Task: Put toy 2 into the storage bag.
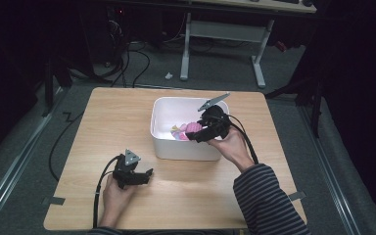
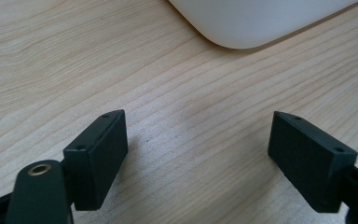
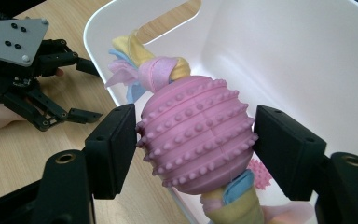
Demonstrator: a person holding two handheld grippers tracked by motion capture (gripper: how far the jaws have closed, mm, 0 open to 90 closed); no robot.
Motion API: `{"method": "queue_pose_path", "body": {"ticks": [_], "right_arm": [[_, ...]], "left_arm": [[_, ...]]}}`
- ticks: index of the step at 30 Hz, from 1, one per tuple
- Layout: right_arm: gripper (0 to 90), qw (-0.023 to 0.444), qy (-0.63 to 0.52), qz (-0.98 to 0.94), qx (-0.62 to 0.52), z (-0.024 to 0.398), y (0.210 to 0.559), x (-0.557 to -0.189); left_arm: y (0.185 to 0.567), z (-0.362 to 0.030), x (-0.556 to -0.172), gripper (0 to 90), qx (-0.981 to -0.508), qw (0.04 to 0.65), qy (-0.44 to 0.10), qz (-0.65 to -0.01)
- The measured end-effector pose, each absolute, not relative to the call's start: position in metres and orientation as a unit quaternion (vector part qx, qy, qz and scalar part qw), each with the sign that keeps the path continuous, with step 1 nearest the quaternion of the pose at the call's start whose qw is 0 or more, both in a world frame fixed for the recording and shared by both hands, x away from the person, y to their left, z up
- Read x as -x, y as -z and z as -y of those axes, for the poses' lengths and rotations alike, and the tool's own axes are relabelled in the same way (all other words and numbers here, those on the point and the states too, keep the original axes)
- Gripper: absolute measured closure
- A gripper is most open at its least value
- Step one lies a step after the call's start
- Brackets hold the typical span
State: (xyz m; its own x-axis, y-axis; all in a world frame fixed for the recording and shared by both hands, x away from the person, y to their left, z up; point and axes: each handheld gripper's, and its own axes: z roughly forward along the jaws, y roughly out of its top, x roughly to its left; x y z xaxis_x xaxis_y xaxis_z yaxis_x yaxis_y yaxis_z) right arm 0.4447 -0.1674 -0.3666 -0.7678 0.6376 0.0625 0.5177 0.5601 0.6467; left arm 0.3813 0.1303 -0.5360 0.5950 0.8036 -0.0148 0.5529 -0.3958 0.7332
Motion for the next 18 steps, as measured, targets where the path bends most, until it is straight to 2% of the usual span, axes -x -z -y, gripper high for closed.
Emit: {"method": "queue_pose_path", "body": {"ticks": [6,18], "right_arm": [[28.3,0.086,-0.341,-0.875,-0.334,0.172,0.366,-0.443],[33.7,0.144,-0.362,-0.856,-0.341,0.2,0.353,-0.417]], "left_arm": [[0.536,-0.13,-0.381,20.0,-0.817,0.361,-0.174,-0.415],[0.536,-0.13,-0.381,19.9,-0.817,0.361,-0.174,-0.416]]}}
